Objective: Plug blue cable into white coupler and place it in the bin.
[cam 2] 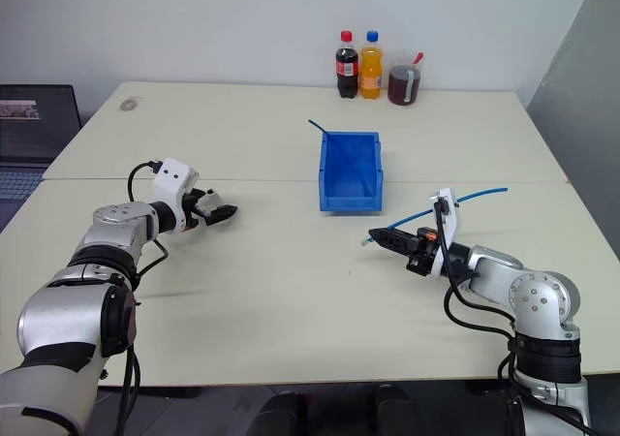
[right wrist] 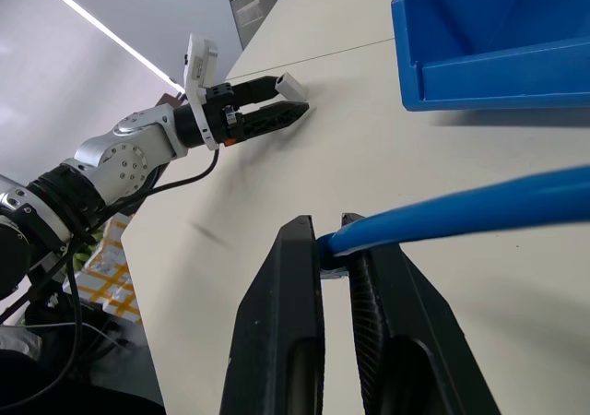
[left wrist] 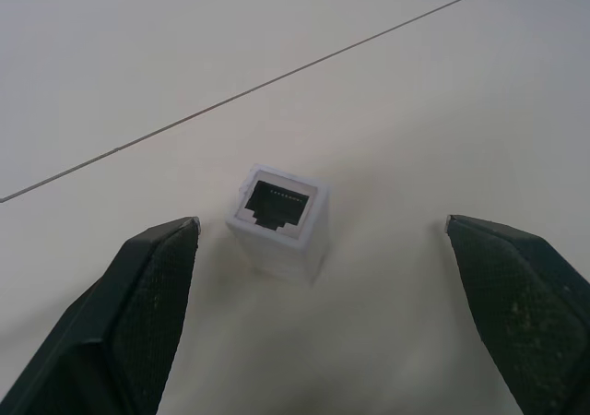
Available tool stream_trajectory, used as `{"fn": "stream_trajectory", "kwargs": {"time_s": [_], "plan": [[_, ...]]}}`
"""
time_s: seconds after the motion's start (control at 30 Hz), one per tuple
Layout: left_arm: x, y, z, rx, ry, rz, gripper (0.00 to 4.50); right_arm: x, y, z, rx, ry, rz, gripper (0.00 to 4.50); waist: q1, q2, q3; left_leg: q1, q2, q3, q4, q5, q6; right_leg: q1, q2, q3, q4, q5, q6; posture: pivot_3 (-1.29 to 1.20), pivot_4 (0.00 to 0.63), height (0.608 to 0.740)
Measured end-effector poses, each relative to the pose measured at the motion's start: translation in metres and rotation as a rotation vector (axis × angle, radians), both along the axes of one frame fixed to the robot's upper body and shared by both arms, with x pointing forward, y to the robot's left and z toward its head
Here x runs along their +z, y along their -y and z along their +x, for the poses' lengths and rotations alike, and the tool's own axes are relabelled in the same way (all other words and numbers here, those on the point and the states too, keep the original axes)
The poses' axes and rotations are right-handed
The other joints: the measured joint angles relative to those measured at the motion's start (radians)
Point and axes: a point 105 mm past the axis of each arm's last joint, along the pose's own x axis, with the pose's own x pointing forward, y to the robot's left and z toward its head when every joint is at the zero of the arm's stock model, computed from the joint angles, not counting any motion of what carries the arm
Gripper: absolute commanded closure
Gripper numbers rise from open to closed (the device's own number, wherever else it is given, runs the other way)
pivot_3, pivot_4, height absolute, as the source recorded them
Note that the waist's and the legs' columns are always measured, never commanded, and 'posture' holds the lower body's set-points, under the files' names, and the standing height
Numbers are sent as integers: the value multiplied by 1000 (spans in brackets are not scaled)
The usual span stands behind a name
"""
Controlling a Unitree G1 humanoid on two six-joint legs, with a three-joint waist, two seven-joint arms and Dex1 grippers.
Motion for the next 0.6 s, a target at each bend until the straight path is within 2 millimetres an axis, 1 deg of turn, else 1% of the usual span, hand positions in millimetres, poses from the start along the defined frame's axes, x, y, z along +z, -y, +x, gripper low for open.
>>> {"fn": "stream_trajectory", "kwargs": {"time_s": [0.07, 0.2, 0.3, 0.33, 0.43, 0.47, 0.6], "plan": [[0, 0, 0, 4, 1, 2, 1143, 0, 0, 0, 0, 0, -1, 4369, 0, 0, 0, 0, 0, 0, 0, 0, 0, 0, 0, 0, 0, 0, 0, 0, 150, 740], [0, -1, 0, 11, 1, 10, 1976, 0, 1, 0, -1, 0, -3, 4369, 0, 0, 0, 0, 0, 0, 0, 0, 0, 0, 0, 0, 0, 0, 0, 0, 150, 740], [-1, -2, 0, 15, 0, 18, 2711, 0, 1, 0, -2, 0, -3, 4369, 0, 0, 0, 0, 0, 0, 0, 0, 0, 0, 0, 0, 0, 0, 0, 0, 150, 740], [-1, -2, 0, 15, 0, 19, 2799, 0, 1, 0, -2, 0, -3, 4369, 0, 0, 0, 0, 0, 0, 0, 0, 0, 0, 0, 0, 0, 0, 0, 0, 150, 740], [-1, -2, 0, 17, 0, 20, 3564, 0, 1, 0, -3, 0, -3, 4369, 0, 0, 0, 0, 0, 0, 0, 0, 0, 0, 0, 0, 0, 0, 0, 0, 150, 740], [-1, -3, 0, 17, 1, 20, 3732, 0, 1, 0, -3, 0, -4, 4369, 0, 0, 0, 0, 0, 0, 0, 0, 0, 0, 0, 0, 0, 0, 0, 0, 150, 740], [-1, -3, 0, 17, 0, 21, 3740, -1, 1, 0, -7, -4, -6, 4369, 0, 0, 0, 0, 0, 0, 0, 0, 0, 0, 0, 0, 0, 0, 0, 0, 150, 740]]}}
